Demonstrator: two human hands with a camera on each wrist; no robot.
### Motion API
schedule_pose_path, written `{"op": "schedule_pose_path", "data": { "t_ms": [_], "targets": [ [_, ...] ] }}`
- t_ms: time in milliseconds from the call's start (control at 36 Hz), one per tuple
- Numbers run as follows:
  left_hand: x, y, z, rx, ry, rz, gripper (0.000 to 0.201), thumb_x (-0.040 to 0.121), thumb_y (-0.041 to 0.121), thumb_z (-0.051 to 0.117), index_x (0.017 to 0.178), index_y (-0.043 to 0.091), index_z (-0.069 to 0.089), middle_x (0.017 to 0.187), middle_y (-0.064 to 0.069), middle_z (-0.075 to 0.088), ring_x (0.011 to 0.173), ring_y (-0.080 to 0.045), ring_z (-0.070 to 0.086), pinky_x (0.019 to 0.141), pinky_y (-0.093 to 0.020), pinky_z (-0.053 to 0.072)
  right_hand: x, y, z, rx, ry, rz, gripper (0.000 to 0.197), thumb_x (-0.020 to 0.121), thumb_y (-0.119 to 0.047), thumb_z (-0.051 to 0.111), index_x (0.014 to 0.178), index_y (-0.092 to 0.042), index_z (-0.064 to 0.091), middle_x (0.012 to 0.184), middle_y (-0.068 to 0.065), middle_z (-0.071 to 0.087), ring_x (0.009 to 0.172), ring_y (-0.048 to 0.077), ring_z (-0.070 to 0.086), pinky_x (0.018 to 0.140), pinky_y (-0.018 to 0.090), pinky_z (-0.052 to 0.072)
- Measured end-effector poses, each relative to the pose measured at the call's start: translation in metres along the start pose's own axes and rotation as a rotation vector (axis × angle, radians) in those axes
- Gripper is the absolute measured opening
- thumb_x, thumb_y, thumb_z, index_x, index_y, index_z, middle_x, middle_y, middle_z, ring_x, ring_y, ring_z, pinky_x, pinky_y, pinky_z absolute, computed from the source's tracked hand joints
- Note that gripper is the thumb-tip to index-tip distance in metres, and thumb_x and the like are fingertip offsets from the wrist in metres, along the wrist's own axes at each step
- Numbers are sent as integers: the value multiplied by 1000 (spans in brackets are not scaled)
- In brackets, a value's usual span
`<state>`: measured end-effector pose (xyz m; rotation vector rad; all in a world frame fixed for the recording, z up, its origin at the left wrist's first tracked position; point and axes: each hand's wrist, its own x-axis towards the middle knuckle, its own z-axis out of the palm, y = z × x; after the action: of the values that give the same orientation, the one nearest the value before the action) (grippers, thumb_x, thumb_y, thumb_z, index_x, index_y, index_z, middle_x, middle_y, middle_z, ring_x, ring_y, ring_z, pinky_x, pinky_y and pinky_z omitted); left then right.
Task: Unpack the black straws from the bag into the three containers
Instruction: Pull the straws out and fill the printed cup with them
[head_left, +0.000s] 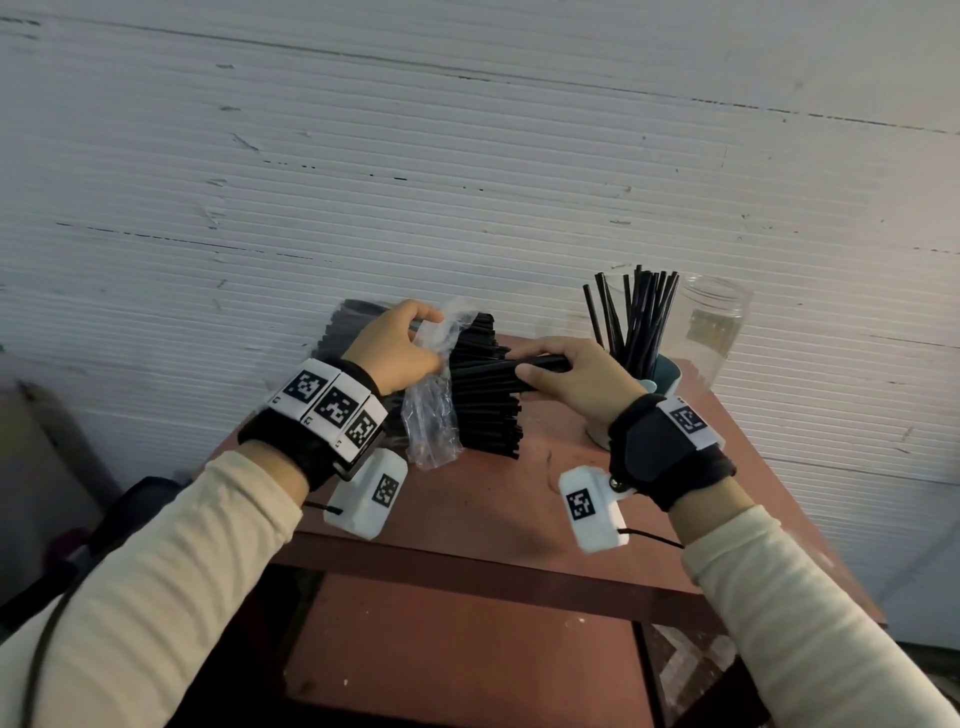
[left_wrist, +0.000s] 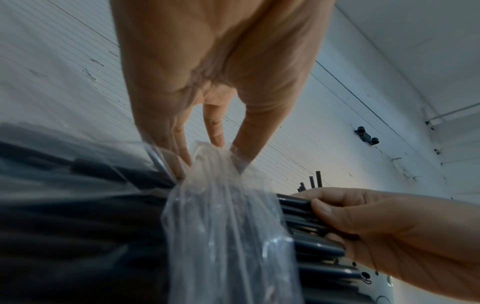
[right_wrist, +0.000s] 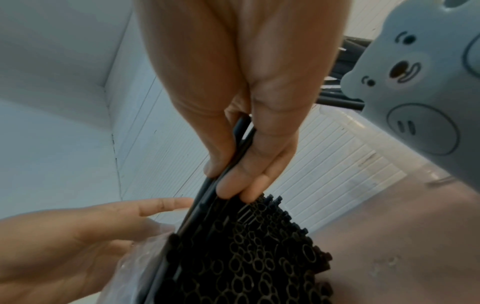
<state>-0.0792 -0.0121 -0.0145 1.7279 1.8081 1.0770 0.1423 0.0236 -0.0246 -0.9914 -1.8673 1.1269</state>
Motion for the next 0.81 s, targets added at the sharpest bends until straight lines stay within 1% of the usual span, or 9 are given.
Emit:
{"op": "schedule_pose_path", "data": {
  "t_ms": [111,194,250,389,528,583,667,750,805],
  "targets": [
    [0,0,1,15,6,22,49,85,7,64,129,24,50,115,2,51,85,-6,53,59,-16,41,-2,-4,-4,-36,32,-31,23,92,3,59,114,6,64,113,22,65,94,22,66,72,18,57],
    [0,1,2,34,22,30,50,84,6,65,129,25,50,122,0,51,84,-8,57,60,-18,46,-5,-4,-9,-52,40,-48,23,92,4,58,114,6,64,111,19,66,88,16,67,70,16,55],
    [0,1,3,74,69,60,50,83,8,67,127,24,50,125,-4,52,91,-19,62,63,-20,47,-7,-4,-13,-78,56,-65,20,91,2,59,109,2,67,109,16,68,89,16,68,73,17,56],
    [-5,19,14,203,189,262,55,81,26,76,130,22,51,130,-10,48,116,-23,50,96,-29,39,-14,-8,-23,-117,55,-90,18,91,2,60,103,-8,69,102,7,68,91,15,68,78,22,57],
    [-10,49,31,342,-119,417,70,74,52,77,133,25,51,126,4,58,114,-13,55,101,-31,41,-24,-14,-33,-186,76,-91,18,92,-1,60,108,-5,68,95,1,68,78,3,68,63,11,51],
    [-8,57,40,406,-207,386,71,71,49,80,131,23,52,119,5,60,109,-14,57,93,-26,42,-28,-16,-38,-204,77,-102,17,92,-2,61,105,-9,69,95,0,69,82,5,68,71,16,54],
    [-4,68,50,514,-308,372,62,76,39,78,130,23,54,112,4,64,104,-17,60,90,-31,46,-35,-20,-46,-250,93,-96,16,92,-4,61,103,-13,70,90,1,69,76,4,69,71,22,57],
    [-1,75,56,519,-352,410,63,82,16,69,138,32,48,104,4,64,99,-18,61,84,-28,46,-45,-26,-57,-286,114,-112,16,92,-3,61,104,-10,69,86,3,69,68,-1,66,65,13,51],
    [2,79,60,500,-377,422,48,83,13,65,128,28,57,95,4,64,95,-20,62,80,-29,47,-52,-30,-65,-325,130,-122,17,92,-6,62,104,-13,70,88,4,70,68,0,67,66,10,50]
  ]
}}
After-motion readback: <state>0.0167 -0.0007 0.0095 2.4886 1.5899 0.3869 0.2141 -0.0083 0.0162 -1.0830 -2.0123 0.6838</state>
